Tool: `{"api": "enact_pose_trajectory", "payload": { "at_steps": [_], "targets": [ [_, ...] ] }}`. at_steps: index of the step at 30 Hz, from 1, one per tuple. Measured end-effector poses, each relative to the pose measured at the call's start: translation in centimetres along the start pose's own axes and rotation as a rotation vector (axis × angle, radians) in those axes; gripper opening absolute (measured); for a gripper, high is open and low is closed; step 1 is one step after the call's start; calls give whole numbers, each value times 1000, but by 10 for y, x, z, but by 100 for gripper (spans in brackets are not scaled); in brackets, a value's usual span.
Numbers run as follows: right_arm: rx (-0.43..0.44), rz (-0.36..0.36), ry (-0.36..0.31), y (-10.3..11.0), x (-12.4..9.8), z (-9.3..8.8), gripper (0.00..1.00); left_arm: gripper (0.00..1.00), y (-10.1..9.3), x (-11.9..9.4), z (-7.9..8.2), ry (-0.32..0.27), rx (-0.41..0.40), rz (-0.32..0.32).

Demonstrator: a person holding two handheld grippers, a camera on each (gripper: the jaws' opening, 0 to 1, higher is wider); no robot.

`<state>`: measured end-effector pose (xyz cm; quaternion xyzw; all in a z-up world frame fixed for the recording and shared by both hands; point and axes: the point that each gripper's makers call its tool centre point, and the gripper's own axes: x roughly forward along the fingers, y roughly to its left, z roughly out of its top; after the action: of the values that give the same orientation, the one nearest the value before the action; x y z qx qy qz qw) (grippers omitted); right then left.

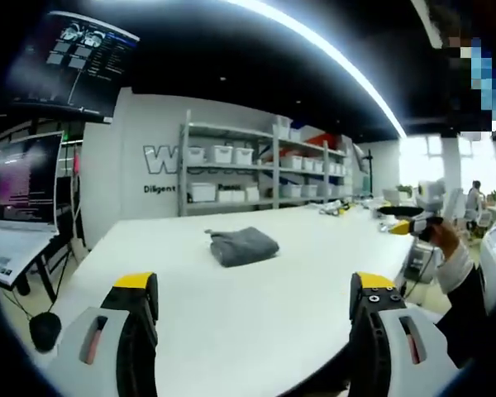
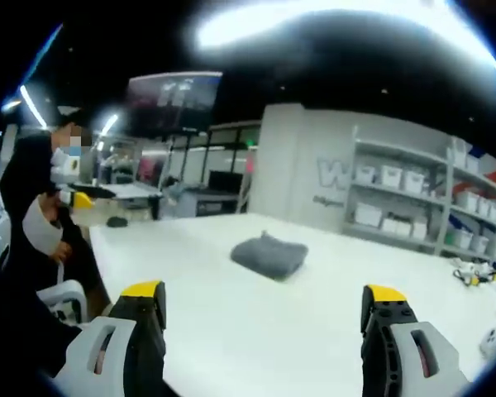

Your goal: Open the folded towel by lifting each exposed corner and separating the folded layers until the towel lies flat within the target outline without major curled edges

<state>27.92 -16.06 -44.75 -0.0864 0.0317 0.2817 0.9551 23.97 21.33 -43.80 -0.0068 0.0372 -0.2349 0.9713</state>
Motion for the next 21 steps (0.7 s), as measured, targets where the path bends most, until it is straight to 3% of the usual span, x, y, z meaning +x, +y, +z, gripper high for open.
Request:
{"api": "enact_pose_trajectory", "payload": {
  "at_steps": [6,15,21],
  "targets": [
    [11,-4,16,-3,0,-10,100,98,-9,14,-13,39,-8,-21],
    [14,-17,-23,-3,-10,-2,100,98,-21,14,-5,14,16,-44],
    [13,-7,-7,1,1,-5,100,98,-10,15,-6,18,15,-19]
  ]
}}
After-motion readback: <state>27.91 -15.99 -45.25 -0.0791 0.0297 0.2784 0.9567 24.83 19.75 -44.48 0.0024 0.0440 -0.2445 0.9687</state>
